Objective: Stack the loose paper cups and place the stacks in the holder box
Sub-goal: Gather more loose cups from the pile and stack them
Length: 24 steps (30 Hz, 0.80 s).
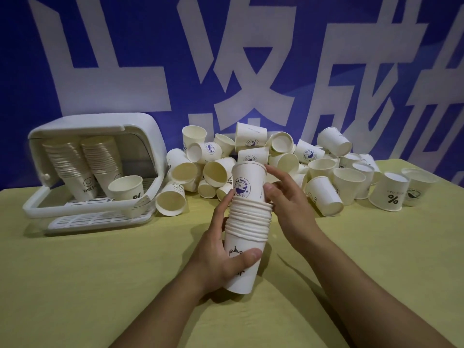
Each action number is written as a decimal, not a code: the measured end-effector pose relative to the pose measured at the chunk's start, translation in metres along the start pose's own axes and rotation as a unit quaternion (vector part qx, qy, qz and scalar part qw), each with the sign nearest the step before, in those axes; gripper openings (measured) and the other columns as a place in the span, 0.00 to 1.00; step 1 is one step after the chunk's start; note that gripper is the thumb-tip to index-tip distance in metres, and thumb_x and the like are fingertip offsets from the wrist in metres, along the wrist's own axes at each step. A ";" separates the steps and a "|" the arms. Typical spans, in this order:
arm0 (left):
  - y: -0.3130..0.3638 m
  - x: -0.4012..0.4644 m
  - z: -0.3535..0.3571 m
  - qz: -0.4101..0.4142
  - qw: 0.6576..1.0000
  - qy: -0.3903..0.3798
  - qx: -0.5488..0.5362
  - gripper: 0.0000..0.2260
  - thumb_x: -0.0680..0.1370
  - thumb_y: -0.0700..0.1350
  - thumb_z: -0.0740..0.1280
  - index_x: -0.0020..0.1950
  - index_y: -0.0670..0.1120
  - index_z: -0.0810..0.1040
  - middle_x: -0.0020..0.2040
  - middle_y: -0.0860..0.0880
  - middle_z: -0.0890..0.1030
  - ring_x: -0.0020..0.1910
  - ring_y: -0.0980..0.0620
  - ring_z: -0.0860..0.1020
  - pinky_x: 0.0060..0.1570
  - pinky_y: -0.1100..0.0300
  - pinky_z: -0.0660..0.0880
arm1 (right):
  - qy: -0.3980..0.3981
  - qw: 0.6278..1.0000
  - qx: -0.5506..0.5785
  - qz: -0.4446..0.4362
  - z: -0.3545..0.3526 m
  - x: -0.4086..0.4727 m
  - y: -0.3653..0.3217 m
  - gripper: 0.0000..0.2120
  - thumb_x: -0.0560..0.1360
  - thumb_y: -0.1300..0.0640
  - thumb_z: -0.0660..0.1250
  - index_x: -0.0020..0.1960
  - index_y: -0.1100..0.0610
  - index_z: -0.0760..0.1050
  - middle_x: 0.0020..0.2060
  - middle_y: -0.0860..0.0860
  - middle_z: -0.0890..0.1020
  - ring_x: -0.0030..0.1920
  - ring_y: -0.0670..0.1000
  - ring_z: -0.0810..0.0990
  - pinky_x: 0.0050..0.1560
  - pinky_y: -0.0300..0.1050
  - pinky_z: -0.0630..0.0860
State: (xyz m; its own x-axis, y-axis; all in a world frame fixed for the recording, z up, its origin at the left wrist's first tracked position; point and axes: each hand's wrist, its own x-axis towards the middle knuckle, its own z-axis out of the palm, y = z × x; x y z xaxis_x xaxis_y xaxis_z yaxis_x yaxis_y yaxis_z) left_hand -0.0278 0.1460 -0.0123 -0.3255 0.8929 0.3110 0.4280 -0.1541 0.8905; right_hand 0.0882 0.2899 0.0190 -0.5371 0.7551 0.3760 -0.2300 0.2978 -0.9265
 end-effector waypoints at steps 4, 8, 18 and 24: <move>-0.002 0.001 -0.001 -0.009 1.000 0.024 0.004 0.50 0.62 0.62 0.76 0.74 0.77 0.48 0.63 0.52 0.81 0.56 0.54 0.83 0.58 0.44 0.80 | 0.004 1.000 0.002 -0.007 0.000 0.001 0.000 0.13 0.80 0.58 0.66 0.62 0.47 0.79 0.46 0.59 0.80 0.47 0.55 0.80 0.53 0.51 0.80; -0.001 0.001 -0.002 -0.021 0.999 0.043 0.012 0.54 0.61 0.64 0.76 0.74 0.78 0.40 0.64 0.57 0.79 0.56 0.59 0.82 0.58 0.47 0.80 | -0.015 0.999 -0.026 -0.026 0.003 -0.003 0.001 0.13 0.78 0.52 0.64 0.59 0.46 0.82 0.53 0.49 0.84 0.53 0.52 0.82 0.52 0.45 0.80; -0.004 0.005 -0.002 -0.035 0.999 0.037 -0.002 0.54 0.60 0.62 0.76 0.72 0.79 0.40 0.64 0.70 0.73 0.57 0.69 0.78 0.52 0.70 0.76 | -0.029 0.996 -0.062 -0.051 -0.001 -0.001 0.003 0.03 0.75 0.59 0.72 0.46 0.51 0.84 0.47 0.50 0.82 0.46 0.45 0.80 0.46 0.37 0.77; 0.002 0.005 -0.004 -0.053 0.994 0.090 -0.008 0.50 0.57 0.61 0.78 0.68 0.80 0.49 0.59 0.57 0.80 0.52 0.57 0.83 0.57 0.49 0.80 | 0.069 0.973 -0.216 -0.047 -0.006 0.008 0.029 0.18 0.78 0.49 0.69 0.67 0.41 0.74 0.52 0.46 0.76 0.48 0.42 0.75 0.48 0.33 0.73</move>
State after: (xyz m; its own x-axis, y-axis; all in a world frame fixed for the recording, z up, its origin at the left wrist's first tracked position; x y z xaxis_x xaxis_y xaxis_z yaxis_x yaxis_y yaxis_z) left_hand -0.0324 0.1482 -0.0077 -0.5146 0.8146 0.2677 0.3704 -0.0704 0.9262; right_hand 0.0823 0.3085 -0.0050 -0.4098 0.7750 0.4811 0.1068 0.5646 -0.8185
